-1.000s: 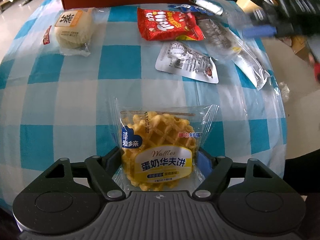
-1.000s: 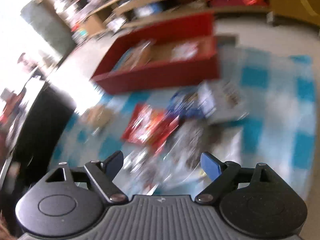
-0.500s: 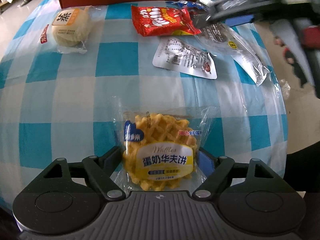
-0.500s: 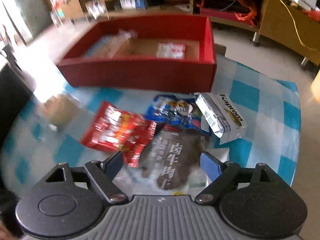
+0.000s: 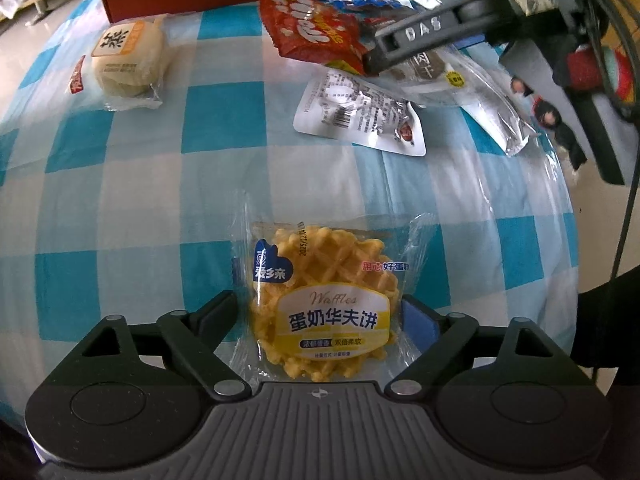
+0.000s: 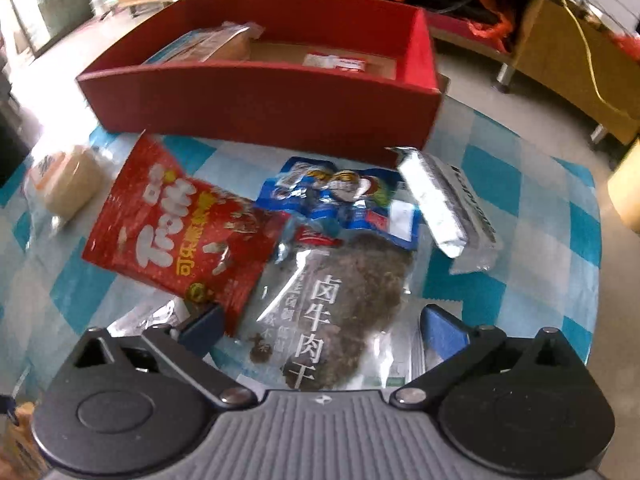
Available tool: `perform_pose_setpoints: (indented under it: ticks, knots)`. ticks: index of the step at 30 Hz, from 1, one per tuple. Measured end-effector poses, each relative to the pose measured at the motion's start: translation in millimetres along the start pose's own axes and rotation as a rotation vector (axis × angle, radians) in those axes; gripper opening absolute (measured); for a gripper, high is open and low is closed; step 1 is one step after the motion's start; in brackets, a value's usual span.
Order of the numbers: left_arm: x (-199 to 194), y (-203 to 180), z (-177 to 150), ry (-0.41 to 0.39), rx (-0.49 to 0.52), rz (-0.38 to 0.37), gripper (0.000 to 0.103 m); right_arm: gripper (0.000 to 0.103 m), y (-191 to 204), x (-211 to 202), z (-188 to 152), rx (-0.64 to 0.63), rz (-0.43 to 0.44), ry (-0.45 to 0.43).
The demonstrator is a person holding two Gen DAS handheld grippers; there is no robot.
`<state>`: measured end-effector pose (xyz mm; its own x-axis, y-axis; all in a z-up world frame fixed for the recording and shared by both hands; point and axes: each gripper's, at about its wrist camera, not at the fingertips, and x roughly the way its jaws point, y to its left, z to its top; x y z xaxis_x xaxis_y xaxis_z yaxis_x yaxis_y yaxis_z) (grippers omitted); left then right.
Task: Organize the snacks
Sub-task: 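Grasp the clear beef jerky packet with the right tool while the left tool holds the waffle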
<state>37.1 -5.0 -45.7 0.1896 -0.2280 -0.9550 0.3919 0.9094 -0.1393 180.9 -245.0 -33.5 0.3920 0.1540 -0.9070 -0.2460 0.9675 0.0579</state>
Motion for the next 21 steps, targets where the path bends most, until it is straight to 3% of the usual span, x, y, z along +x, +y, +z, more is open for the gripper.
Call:
perform_pose_setpoints:
  ticks: [2,5,8,12,15,21]
  knots:
    - [1,-2,1,0.002,0.014,0.007,0.091,0.069,-4,-8,0,0.013,-0.018,-0.018]
    - [0,-3,1,0.005,0.023,0.01,0.091,0.05,-15,-24,-3,0.064,0.009,-0.048]
    - [1,-4,1,0.007,0.009,0.009,0.09,0.046,-19,-32,-9,0.08,0.02,-0.054]
    - [-1,2,3,0.015,-0.03,0.009,0.091,0.053,-22,-29,-10,0.117,0.045,-0.041]
    - [1,-1,3,0.017,-0.019,0.019,0.092,0.065,-20,-24,-2,0.14,0.078,-0.035]
    - [4,-4,1,0.016,-0.006,0.021,0.094,0.096,18,3,12,0.036,-0.045,-0.005]
